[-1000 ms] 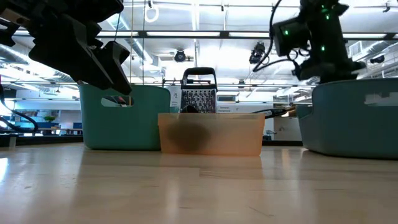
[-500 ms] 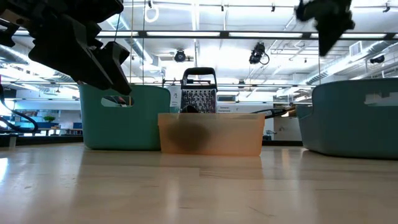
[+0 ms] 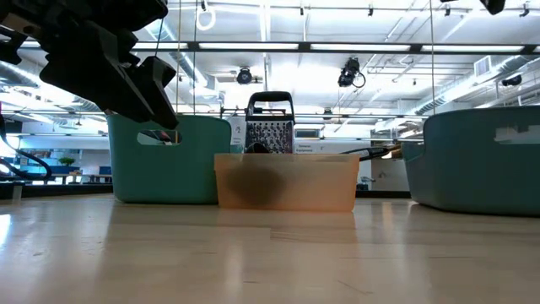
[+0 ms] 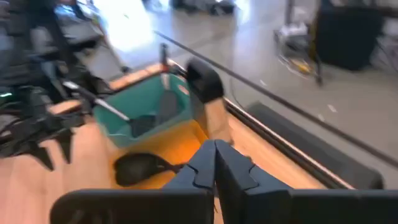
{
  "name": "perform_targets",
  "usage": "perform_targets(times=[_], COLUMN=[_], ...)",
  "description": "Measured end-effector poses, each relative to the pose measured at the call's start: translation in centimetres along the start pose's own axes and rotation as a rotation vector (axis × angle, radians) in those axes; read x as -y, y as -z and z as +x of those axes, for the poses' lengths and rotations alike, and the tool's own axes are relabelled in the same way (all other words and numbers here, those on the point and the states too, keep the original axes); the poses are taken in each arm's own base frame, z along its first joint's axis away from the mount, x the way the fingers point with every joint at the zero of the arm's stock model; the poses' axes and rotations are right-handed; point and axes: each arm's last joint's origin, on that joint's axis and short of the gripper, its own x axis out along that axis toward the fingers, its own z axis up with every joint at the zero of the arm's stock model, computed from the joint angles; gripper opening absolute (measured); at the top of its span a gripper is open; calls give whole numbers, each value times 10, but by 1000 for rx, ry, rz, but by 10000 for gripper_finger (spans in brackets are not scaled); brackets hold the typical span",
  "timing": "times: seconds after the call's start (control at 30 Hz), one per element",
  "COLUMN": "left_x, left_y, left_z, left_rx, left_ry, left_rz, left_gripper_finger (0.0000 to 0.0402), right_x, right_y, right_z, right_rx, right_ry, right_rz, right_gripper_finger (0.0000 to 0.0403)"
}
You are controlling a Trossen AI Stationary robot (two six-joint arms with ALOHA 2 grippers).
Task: Pick & Place Kitchen Items
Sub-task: Return to Home Position
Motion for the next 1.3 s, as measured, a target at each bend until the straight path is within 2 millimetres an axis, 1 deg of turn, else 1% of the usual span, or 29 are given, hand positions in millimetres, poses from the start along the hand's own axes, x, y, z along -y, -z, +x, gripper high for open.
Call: perform_targets(times=[0.13, 0.23, 0.3, 0.4, 0.57, 0.63, 0.8, 1.0, 1.13, 1.23, 1.3], left_x=[0, 0, 0, 0, 0, 0, 0, -2, -3, -5, -7], left_y=[0, 0, 0, 0, 0, 0, 0, 0, 0, -8, -21], left_z=[0, 0, 0, 0, 0, 0, 0, 0, 0, -4, -12], left_rx=[0, 0, 0, 0, 0, 0, 1, 11, 15, -21, -96], left_ry=[0, 0, 0, 0, 0, 0, -6, -71, -112, -136, -135], left_rz=[0, 0, 0, 0, -3, -13, -19, -29, -30, -19, -15], left_gripper_finger=[195, 195, 195, 195, 195, 195, 195, 195, 192, 173, 150], right_x=[6, 5, 5, 4, 4, 4, 3, 5, 3, 2, 2], right_y=[24, 44, 57, 78, 116, 127, 141, 159, 166, 169, 168], right_z=[-2, 5, 12, 25, 50, 58, 64, 74, 81, 83, 82], right_rx=[115, 221, 287, 354, 343, 339, 373, 360, 370, 381, 386], right_ry=[-122, -261, -322, -360, -373, -381, -462, -439, -462, -490, -498], right_rz=[-14, -41, -51, -51, -69, -73, -94, -112, -111, -119, -126], right_gripper_finger=[9, 11, 12, 12, 8, 7, 11, 5, 6, 6, 6])
